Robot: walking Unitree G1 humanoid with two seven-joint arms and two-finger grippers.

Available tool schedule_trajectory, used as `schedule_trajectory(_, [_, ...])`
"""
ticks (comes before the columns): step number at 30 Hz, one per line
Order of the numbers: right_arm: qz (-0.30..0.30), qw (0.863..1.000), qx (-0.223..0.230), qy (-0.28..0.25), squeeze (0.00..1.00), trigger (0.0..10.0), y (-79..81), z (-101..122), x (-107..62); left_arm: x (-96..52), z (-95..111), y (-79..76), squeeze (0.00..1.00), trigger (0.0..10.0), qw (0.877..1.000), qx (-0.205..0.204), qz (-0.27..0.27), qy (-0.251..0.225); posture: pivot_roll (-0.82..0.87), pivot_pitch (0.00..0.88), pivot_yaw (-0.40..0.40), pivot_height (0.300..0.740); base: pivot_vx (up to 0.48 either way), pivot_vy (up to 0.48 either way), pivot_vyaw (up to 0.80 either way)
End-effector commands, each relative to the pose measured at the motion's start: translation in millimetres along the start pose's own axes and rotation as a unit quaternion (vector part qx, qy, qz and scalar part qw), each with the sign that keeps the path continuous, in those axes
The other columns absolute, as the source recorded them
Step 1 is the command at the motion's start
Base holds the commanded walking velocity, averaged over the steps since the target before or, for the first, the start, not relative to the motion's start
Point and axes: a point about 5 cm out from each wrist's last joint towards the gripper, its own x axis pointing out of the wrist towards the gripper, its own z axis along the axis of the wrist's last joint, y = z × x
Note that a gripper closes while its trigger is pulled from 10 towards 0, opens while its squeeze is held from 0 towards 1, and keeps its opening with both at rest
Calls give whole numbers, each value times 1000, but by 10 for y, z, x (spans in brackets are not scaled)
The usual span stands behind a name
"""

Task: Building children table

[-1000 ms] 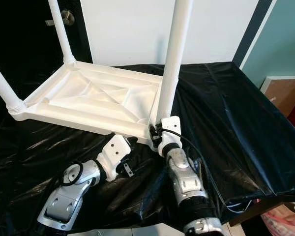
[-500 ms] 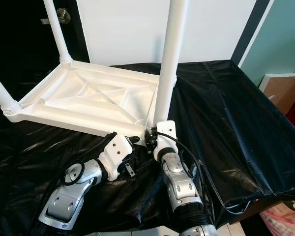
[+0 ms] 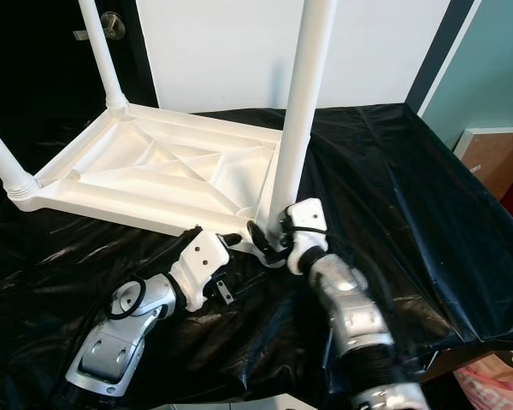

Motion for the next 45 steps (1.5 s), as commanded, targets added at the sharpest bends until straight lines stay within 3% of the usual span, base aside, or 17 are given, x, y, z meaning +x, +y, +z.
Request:
schedule_trajectory(1, [23,1000,4,-1,0,10000,8,-28,14,25,-15,32,0,10000,1000,-5,22,3,31,19,-44,740,0,0,0])
schedule_trajectory(8, [70,997,-4,23,0,10000,-49,-58,141,24,-13,46,0,10000,1000,-3,20,4,40,17,-46,740,0,0,0])
schedule_trajectory(9, [75,997,-6,25,0,7608,-49,-68,158,26,-10,44,0,10000,1000,-3,20,4,44,18,-49,740,0,0,0])
schedule_trajectory(10, [79,997,-5,26,0,4392,-46,-77,172,28,-8,40,0,10000,1000,-3,20,4,45,18,-50,740,0,0,0])
schedule_trajectory(11, [79,997,-5,26,0,4392,-46,-77,172,28,-8,40,0,10000,1000,-3,20,4,45,18,-50,740,0,0,0])
schedule_trajectory(12, [85,996,-4,29,0,0,-30,-93,190,29,-3,34,0,10000,1000,-4,21,3,50,19,-54,740,0,0,0])
schedule_trajectory(23, [108,993,5,41,0,0,-51,-194,183,-2,-19,31,0,10000,1000,-8,30,5,59,25,-65,740,0,0,0])
schedule_trajectory(24, [104,994,8,43,0,10000,-59,-202,175,-3,-21,29,0,10000,999,-9,30,5,56,28,-64,740,0,0,0])
schedule_trajectory(32, [38,998,4,46,0,10000,-57,-231,176,-2,-36,29,0,10000,999,-12,34,8,45,36,-63,740,0,0,0])
schedule_trajectory(35, [7,999,14,43,0,10000,-7,-234,188,-2,-43,31,0,10000,999,-12,36,9,42,39,-59,740,0,0,0])
schedule_trajectory(37, [-46,998,39,33,0,10000,91,-213,209,-2,-48,25,0,10000,999,-13,35,11,39,41,-57,740,0,0,0])
schedule_trajectory(39, [-46,998,39,33,0,10000,91,-213,209,-2,-48,25,0,10000,999,-13,35,11,39,41,-57,740,0,0,0])
schedule_trajectory(40, [-131,989,65,34,0,10000,151,-228,207,-9,-60,21,0,10000,999,-15,33,13,37,40,-55,740,0,0,0])
schedule_trajectory(41, [-131,989,65,34,0,10000,151,-228,207,-9,-60,21,0,10000,999,-15,33,13,37,40,-55,740,0,0,0])
schedule_trajectory(45, [-239,966,81,47,0,10000,255,-304,170,-19,-66,31,0,10000,999,-15,31,15,36,43,-52,740,0,0,0])
